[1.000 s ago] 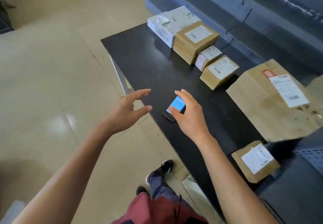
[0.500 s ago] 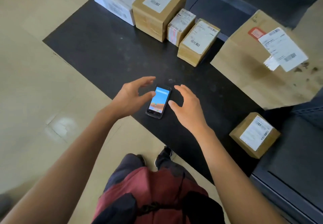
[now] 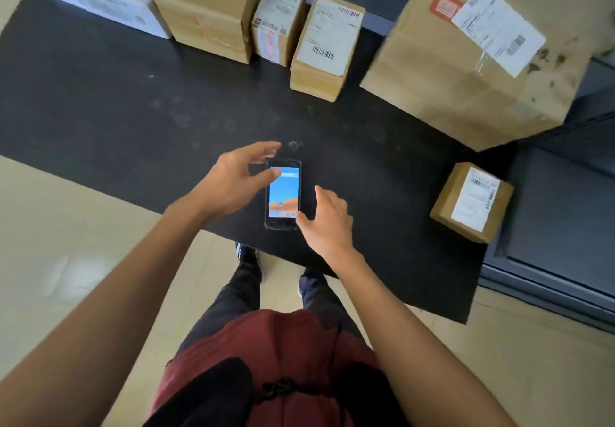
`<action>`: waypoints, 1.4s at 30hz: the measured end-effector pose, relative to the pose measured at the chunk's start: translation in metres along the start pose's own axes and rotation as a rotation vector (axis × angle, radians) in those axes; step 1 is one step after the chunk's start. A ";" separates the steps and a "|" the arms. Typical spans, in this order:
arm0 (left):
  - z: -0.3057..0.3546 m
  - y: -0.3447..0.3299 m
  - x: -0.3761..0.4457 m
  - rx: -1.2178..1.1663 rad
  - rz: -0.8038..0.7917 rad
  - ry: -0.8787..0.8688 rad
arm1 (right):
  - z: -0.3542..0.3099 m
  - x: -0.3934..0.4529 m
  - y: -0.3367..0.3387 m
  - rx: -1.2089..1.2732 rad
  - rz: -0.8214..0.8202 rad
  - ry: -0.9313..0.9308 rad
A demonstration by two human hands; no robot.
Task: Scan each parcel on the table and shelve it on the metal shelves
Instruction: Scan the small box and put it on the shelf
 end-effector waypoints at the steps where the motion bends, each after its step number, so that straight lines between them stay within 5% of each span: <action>1: -0.002 0.003 0.003 0.015 -0.017 -0.003 | -0.003 0.002 -0.006 -0.005 -0.002 -0.031; 16: -0.036 0.030 0.035 0.109 -0.194 -0.021 | -0.044 0.019 -0.055 0.077 0.017 -0.352; 28: -0.035 0.020 0.044 0.106 -0.231 -0.026 | -0.029 0.023 -0.049 0.239 0.069 -0.355; 42: 0.029 -0.089 0.046 0.080 -0.333 -0.110 | 0.131 -0.045 0.022 0.566 0.336 -0.538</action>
Point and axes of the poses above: each hand's wrist, its own x-axis towards the middle knuckle, its own y-axis out of the back of the hand, z = x × y, the point moved 10 cm from there along x, towards the middle knuckle, and after that the axes turned 10 degrees about -x, right-handed, at the moved point
